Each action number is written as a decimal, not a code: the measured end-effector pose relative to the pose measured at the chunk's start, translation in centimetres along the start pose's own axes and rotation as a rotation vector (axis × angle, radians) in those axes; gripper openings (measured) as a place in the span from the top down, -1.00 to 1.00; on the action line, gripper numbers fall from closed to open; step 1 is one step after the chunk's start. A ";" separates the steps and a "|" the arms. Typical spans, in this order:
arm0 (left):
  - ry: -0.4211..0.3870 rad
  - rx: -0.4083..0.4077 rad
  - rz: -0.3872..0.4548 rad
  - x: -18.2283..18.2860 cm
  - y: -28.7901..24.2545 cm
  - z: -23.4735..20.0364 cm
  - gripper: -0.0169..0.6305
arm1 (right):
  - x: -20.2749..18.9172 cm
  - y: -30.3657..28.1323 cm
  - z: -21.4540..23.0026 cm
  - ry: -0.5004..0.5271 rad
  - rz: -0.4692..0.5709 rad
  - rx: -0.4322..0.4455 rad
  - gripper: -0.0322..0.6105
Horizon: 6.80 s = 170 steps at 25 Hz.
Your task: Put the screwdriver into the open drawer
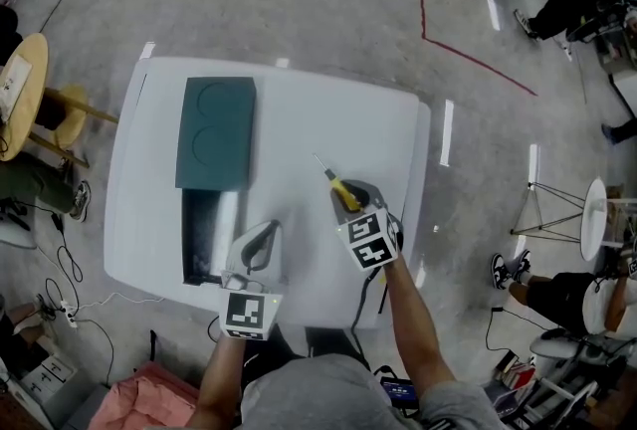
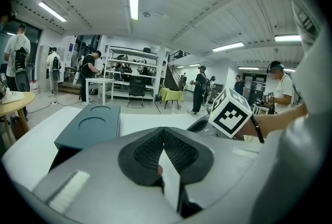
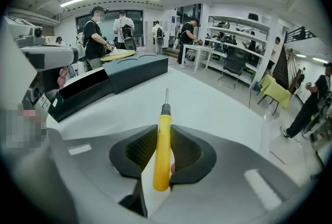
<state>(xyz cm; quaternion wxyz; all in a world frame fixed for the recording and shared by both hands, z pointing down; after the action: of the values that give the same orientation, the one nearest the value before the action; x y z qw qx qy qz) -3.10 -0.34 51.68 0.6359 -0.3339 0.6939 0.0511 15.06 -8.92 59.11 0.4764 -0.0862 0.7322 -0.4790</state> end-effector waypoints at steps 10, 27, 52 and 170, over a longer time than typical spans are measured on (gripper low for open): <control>-0.029 -0.016 0.029 1.9 2.2 1.4 0.91 | 2.1 6.2 -0.1 -0.103 0.147 -0.072 0.64; -0.057 0.042 0.086 4.7 8.7 1.8 0.91 | 4.3 16.5 -3.3 -0.302 0.396 -0.106 0.64; -0.023 0.182 0.096 3.9 16.1 -0.2 0.91 | 6.3 18.0 -16.1 -0.236 0.475 0.112 0.64; -0.040 0.055 0.070 2.5 19.4 -14.8 0.91 | 13.2 5.6 -26.3 -0.313 0.270 -0.023 0.36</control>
<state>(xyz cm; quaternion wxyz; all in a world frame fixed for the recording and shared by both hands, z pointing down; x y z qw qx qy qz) -25.85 6.23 45.25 0.6564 -0.2906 0.6935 0.0610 -10.62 2.66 48.86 0.6433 -0.0661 0.6596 -0.3831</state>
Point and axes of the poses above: the fingertips, and each gripper's own axes: y backward along the fingers, z to its right, x out of its top, the point moved 8 cm from there along y, backward along the fingers, and after that the axes turned 5 degrees about -x, right-handed, at the moved point
